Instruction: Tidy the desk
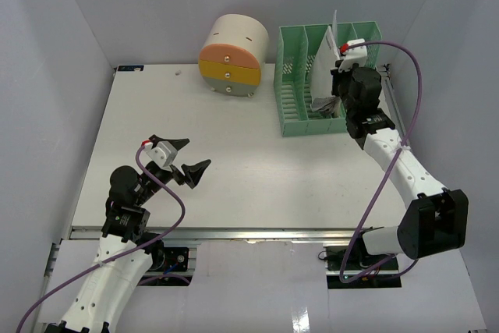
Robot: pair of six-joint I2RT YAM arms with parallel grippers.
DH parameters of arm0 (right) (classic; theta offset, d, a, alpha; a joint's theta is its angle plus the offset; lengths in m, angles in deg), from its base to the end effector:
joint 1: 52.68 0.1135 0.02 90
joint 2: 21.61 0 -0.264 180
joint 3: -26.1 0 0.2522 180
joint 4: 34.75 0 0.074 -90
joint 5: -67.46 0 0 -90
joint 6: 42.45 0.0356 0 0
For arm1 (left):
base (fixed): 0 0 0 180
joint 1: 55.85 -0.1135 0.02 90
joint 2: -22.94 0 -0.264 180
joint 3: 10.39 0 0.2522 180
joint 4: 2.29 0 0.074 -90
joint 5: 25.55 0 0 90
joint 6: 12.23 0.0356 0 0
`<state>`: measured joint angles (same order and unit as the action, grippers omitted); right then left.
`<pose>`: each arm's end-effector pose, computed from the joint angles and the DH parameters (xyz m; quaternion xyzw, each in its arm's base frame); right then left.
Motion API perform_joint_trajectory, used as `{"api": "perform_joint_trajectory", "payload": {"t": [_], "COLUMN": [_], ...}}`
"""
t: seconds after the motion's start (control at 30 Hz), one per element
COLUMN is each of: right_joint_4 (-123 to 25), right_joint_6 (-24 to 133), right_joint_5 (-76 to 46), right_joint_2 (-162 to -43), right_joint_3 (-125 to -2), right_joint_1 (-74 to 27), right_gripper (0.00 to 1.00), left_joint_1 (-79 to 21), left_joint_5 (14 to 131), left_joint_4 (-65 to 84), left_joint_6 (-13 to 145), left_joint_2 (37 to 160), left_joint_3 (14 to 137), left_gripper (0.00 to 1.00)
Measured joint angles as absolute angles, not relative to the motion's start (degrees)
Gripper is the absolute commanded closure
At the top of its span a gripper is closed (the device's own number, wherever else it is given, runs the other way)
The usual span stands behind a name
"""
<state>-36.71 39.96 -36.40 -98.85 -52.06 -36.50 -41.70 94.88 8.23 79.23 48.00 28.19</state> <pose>0.3120 0.0816 0.3731 -0.0631 0.7105 -0.0338 0.7000 0.1222 -0.0494 0.2898 0.2788 0.6322 -0.2569 0.6757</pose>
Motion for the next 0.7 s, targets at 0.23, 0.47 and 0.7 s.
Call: {"api": "perform_joint_trajectory", "payload": {"t": [0.23, 0.47, 0.7], "right_joint_4": [-34.2, -32.7, -30.9], "right_joint_6": [40.1, 40.2, 37.7], "right_joint_5": [-35.1, -33.2, -30.9], "right_joint_2": [-99.8, -104.9, -104.2], "right_joint_3": [-52.1, -53.1, -53.1], "right_joint_1": [-36.5, -36.4, -36.4], "right_gripper": [0.92, 0.2, 0.1], "left_joint_1": [-41.7, -41.7, -41.7], "left_joint_5": [94.9, 94.8, 92.8], "left_joint_4": [8.2, 8.2, 8.3], "left_joint_6": [79.2, 79.2, 78.4], "left_joint_2": [48.0, 48.0, 48.0], "left_joint_3": [28.2, 28.2, 28.2], "left_gripper": [0.04, 0.04, 0.02]}}
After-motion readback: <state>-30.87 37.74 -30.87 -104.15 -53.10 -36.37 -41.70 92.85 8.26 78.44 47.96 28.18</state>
